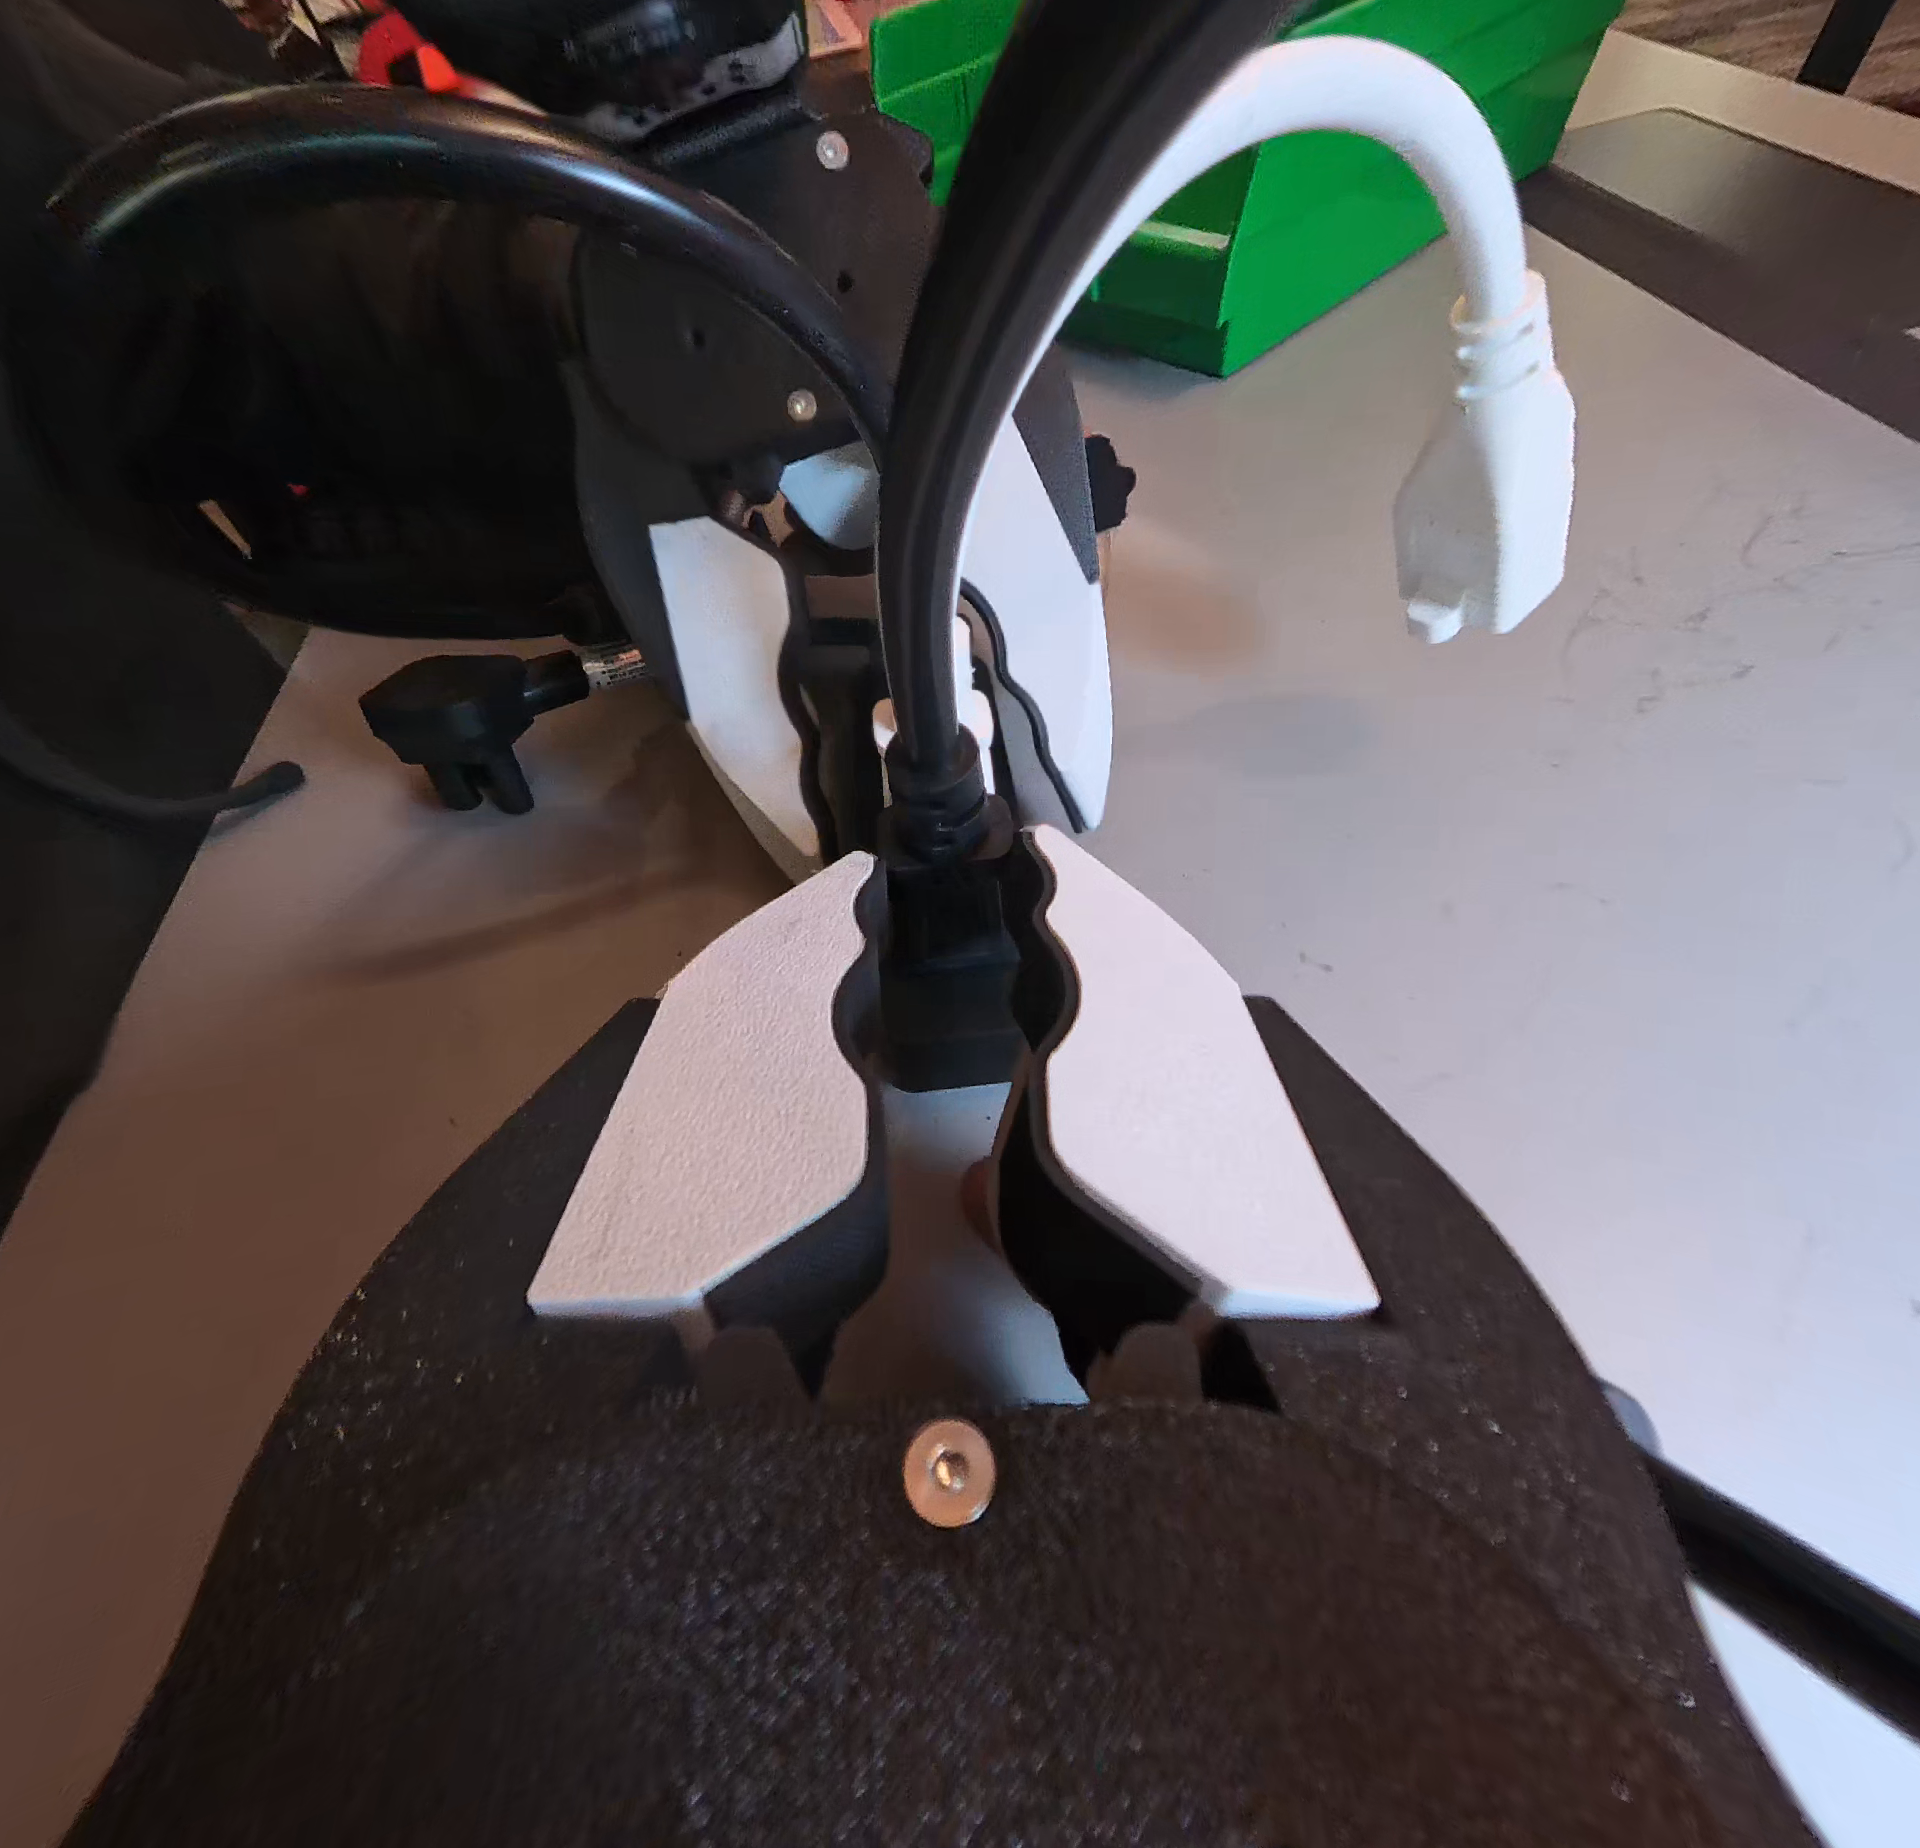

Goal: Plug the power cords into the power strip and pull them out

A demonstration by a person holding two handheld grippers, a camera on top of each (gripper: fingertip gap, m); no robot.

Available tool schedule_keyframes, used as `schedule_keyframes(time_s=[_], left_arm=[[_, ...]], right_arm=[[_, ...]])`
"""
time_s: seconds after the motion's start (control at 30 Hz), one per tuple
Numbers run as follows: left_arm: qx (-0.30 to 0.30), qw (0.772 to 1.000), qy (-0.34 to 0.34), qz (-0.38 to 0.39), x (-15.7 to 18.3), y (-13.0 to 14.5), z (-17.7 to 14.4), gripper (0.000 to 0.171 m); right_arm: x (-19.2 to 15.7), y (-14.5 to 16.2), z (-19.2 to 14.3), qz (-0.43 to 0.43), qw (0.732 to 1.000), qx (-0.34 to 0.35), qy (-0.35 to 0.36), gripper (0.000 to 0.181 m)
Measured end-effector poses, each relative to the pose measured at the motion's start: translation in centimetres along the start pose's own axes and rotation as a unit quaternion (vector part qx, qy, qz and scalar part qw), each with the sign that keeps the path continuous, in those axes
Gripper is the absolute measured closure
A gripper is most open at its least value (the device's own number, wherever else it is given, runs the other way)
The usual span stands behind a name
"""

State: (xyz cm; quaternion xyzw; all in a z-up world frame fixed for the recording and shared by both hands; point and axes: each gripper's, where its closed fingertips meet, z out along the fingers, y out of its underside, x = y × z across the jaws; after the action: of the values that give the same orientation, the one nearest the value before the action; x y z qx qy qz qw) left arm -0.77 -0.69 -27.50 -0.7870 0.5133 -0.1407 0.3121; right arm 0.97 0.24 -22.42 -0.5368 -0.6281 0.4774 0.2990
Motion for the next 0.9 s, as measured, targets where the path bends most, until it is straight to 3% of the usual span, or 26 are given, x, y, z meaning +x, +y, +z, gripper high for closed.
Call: schedule_keyframes(time_s=[0.13,0.3,0.63,0.9], left_arm=[[0.065,0.998,0.009,-0.013,-0.1,-1.7,-1.3,0.122],[0.065,0.997,0.034,-0.005,0.1,-1.7,-2.5,0.143],[-0.150,0.984,0.094,0.021,1.2,0.1,-2.5,0.150],[-0.224,0.970,0.092,0.035,1.4,0.0,-2.3,0.151]], right_arm=[[0.0,0.1,0.0,0.001,1.000,-0.004,0.002,0.157],[-0.5,0.4,0.3,-0.011,1.000,-0.015,-0.004,0.157],[-1.0,0.4,0.6,-0.040,0.999,-0.021,0.002,0.156],[-1.2,0.1,0.6,-0.042,0.999,-0.013,0.004,0.157]])
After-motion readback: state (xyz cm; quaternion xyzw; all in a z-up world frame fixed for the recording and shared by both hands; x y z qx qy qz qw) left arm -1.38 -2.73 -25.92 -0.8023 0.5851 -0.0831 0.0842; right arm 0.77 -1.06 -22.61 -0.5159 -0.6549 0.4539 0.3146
